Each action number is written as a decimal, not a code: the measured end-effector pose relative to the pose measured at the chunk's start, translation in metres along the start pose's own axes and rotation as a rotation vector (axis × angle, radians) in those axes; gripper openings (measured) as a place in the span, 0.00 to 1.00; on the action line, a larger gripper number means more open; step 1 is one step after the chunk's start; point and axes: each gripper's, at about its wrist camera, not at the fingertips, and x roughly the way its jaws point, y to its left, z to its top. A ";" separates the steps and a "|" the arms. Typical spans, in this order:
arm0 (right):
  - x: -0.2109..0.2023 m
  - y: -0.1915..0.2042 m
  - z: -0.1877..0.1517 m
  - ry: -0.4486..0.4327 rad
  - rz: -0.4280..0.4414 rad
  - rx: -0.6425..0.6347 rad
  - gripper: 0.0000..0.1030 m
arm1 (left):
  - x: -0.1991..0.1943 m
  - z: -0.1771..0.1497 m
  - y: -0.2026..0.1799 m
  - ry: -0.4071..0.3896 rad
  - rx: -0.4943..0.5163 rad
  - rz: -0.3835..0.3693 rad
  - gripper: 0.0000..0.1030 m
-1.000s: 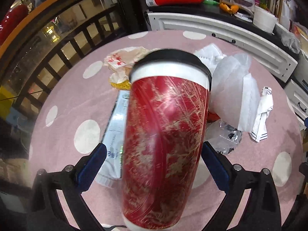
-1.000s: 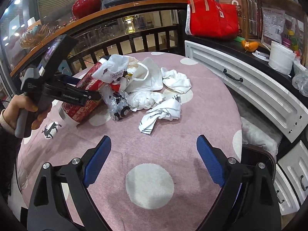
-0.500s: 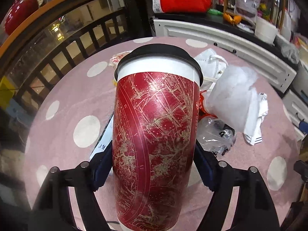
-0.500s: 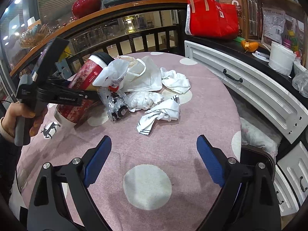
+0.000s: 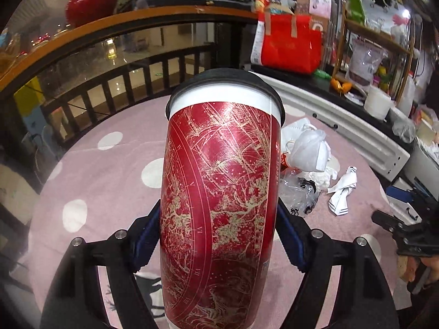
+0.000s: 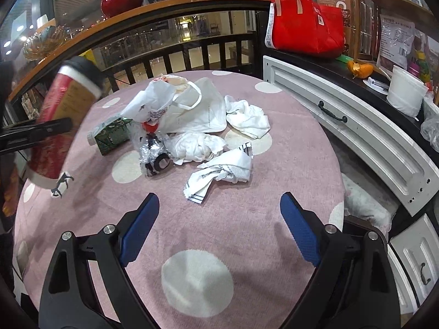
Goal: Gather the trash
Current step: 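Carry a white tissue to the bin with right gripper while left holds the cup, then open the right gripper to drop the tissue into the bin, then lower the red cup into the bin and open the left gripper, then move the left gripper back to the table and grasp the green carton, then grasp the clear plastic bag with the right gripper while the left lifts the carton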
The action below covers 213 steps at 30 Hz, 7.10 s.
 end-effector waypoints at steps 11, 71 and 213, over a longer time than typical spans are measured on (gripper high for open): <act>0.049 -0.006 0.017 0.107 0.024 0.005 0.72 | -0.036 -0.020 0.011 -0.076 -0.061 -0.001 0.73; 0.012 -0.201 -0.190 0.303 -0.337 0.259 0.31 | -0.068 -0.064 -0.267 -0.060 0.218 -0.477 0.73; 0.012 0.060 0.014 0.010 0.119 -0.138 0.86 | 0.128 0.029 0.015 0.291 0.159 0.016 0.49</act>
